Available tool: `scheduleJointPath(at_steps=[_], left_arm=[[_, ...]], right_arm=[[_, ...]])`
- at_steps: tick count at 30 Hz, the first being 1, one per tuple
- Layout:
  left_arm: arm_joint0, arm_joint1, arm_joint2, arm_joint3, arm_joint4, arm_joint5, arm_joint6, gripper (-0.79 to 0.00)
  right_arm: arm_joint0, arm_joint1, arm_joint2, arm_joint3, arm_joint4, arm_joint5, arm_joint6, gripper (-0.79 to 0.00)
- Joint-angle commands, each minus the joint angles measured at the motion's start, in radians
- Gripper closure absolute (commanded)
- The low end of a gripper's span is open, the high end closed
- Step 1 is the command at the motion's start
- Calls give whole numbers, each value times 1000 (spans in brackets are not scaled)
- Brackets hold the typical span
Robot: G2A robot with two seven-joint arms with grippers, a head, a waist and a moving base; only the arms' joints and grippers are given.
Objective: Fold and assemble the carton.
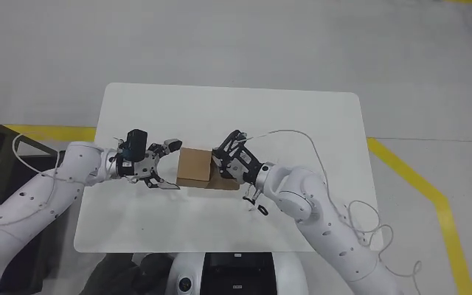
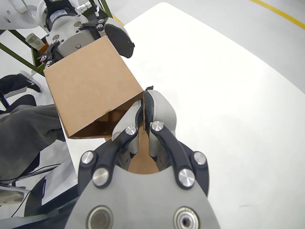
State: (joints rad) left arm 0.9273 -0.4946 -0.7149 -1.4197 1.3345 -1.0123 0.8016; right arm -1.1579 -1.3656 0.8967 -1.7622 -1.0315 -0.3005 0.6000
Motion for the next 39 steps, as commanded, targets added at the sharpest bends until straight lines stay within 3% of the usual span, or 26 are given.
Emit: scheduleJointPath(at_steps=[1, 16, 21, 31, 33, 34, 35, 37, 39], left_arm=[[-13, -1, 19, 1, 5, 0, -11, -785], [-95, -1, 121, -2, -10, 0, -42, -785], [-114, -3, 148, 3, -16, 0, -47, -613], [-146, -6, 195, 22, -26, 0, -38, -511], [-152, -6, 202, 28, -28, 0, -33, -508], [-156, -6, 206, 30, -30, 0, -31, -508], [-158, -6, 209, 33, -32, 0, -27, -508], [-163, -6, 215, 38, -34, 0, -22, -499], [-168, -6, 221, 43, -39, 0, -17, -480]], right_arm=[[3, 0, -4, -2, -3, 1, 3, 0], [18, -3, -32, -5, -30, 10, 13, 0], [23, -5, -36, -3, -36, 15, 5, 0], [28, -7, -45, -3, -54, 21, -18, 0], [28, -8, -47, -2, -55, 22, -23, -65], [28, -8, -48, -2, -55, 21, -26, -222], [28, -9, -48, -1, -55, 22, -30, -314], [28, -9, -49, 0, -52, 23, -39, -785], [27, -10, -46, 0, -45, 28, -52, -785]])
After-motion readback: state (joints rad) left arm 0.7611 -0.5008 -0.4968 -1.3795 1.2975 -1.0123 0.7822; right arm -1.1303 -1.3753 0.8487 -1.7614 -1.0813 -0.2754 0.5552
